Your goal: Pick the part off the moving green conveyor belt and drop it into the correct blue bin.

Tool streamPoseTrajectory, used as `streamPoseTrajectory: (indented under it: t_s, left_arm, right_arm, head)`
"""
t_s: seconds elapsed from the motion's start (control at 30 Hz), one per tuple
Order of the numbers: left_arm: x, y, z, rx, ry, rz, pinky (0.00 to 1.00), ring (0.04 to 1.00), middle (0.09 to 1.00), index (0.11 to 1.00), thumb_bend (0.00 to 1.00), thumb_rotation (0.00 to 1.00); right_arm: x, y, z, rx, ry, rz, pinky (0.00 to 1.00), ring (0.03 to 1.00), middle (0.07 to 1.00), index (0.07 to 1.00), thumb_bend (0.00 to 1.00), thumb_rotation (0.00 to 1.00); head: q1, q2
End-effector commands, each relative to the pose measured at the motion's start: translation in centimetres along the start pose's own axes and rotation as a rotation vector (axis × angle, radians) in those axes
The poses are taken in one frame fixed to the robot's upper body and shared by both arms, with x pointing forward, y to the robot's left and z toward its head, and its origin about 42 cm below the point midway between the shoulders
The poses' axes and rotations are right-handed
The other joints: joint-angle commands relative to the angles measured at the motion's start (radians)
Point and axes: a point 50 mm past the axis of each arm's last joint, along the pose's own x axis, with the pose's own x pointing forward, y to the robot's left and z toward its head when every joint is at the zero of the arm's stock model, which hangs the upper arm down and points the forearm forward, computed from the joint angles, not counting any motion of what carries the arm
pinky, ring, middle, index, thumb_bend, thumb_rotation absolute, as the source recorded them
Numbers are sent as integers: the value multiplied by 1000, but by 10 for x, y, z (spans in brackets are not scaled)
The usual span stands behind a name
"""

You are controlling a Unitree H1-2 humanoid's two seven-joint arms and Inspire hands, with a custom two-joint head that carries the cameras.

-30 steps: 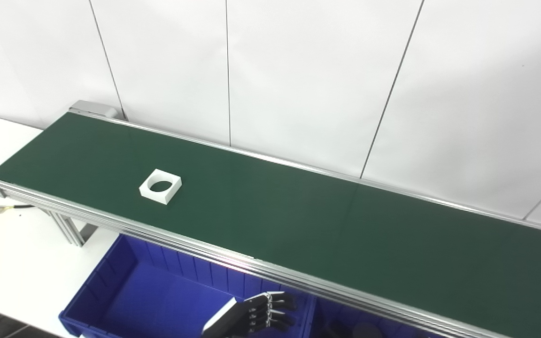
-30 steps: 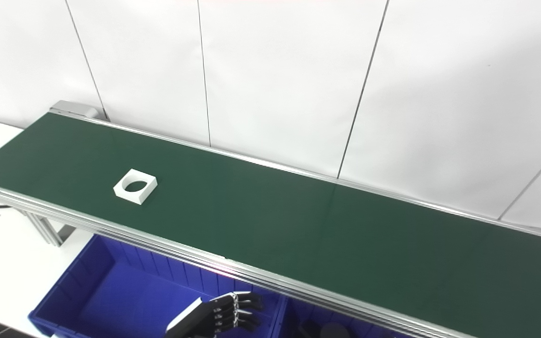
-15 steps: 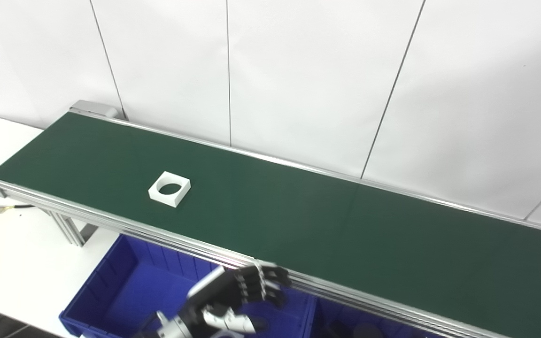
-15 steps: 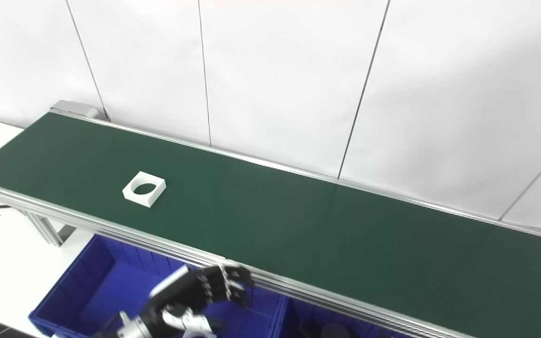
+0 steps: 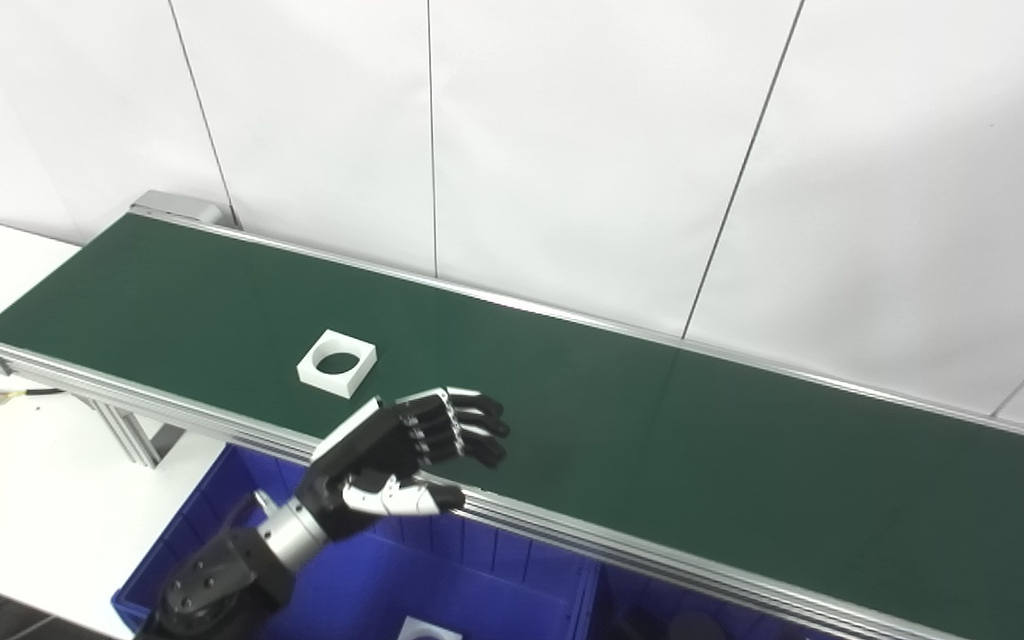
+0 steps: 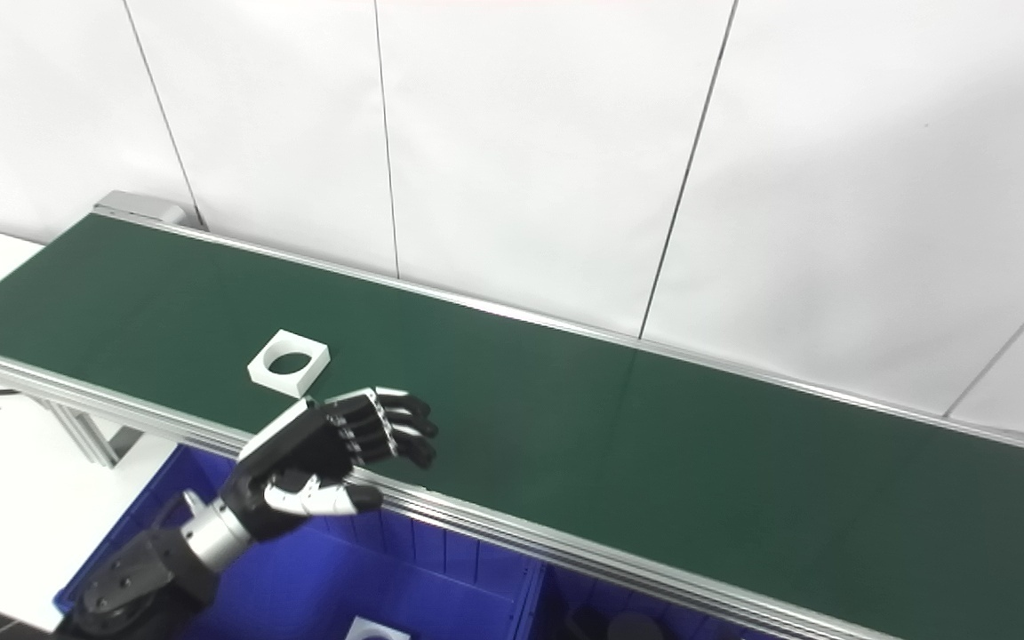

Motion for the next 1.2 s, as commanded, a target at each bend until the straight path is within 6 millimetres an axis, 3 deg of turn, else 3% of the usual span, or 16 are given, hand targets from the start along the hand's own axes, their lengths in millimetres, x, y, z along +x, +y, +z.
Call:
streamPoseTrajectory:
  t_s: [0.0,0.13,0.33,0.47,0.77,1.03,1.17]
  left_arm:
    - [15,16,23,129,-82,29,672,696,722,726,671,42]
    - [28,30,37,213,-127,89,711,733,740,733,587,2]
    - [49,64,55,385,-126,101,718,747,759,738,620,2]
    - [59,87,57,484,-104,96,772,772,772,746,600,0]
    - [76,127,56,572,9,111,888,822,815,800,669,0]
    - [85,147,46,767,42,125,780,794,789,779,649,0]
    - [96,152,45,977,119,52,746,792,806,792,665,0]
  right_arm:
    - [4,-1,9,10,-74,-10,838,870,885,869,521,43]
    - [5,-1,10,9,-78,-5,845,870,883,873,514,12]
    - [8,-1,12,0,-85,-5,840,879,893,875,516,30]
    - [10,-1,12,5,-86,-2,845,884,897,879,520,13]
    - [14,-5,14,-22,-101,-5,816,869,885,875,534,59]
    - [18,-6,18,-32,-118,24,830,880,887,876,529,25]
    - [20,-4,22,-37,-135,35,818,870,879,864,540,2]
  head:
    - [0,-2]
    - [4,-3]
    - [-10,2]
    - [-18,0]
    - [-35,-2]
    - [-42,-1]
    - [-49,-2]
